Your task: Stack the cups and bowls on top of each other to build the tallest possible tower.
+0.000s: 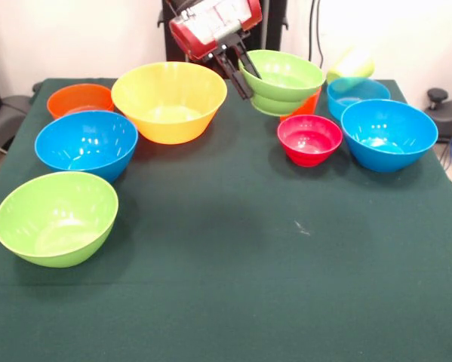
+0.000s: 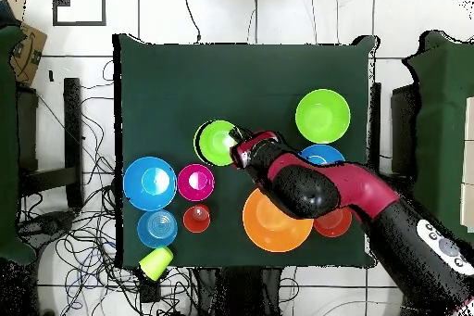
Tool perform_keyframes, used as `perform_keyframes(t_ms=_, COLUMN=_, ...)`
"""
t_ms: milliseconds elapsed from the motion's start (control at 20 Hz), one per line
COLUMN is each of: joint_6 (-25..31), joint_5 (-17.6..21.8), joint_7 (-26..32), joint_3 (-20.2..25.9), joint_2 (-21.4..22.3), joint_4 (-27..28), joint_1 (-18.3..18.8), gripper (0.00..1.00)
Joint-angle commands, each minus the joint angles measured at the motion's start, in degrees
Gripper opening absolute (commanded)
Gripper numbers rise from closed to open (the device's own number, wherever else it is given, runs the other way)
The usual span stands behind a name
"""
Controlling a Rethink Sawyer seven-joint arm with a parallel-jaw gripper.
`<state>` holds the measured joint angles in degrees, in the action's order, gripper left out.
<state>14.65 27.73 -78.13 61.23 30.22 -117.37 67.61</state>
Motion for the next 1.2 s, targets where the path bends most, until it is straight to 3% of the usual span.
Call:
perform_keyframes(t_ms=50, joint_6=-3.3, joint_5=5.9, joint_7=0.9, joint_3=-0.7, joint_2=-6.4, joint_4=4.5, joint_1=-0.8, gripper=0.0)
perform_keyframes(t_ms=450, joint_6=-2.0, joint_5=9.4, joint_7=3.0, joint_3=-1.8, joint_2=-9.8, joint_4=8.0, joint_1=-0.4, gripper=0.0)
perform_keyframes(t_ms=850, joint_6=-0.4, joint_5=10.9, joint_7=4.0, joint_3=-0.1, joint_2=-9.6, joint_4=8.2, joint_1=2.2, gripper=0.0)
perform_keyframes(t_ms=1200, joint_6=-0.3, joint_5=13.5, joint_7=6.4, joint_3=-0.1, joint_2=-14.7, joint_4=10.2, joint_1=3.9, gripper=0.0)
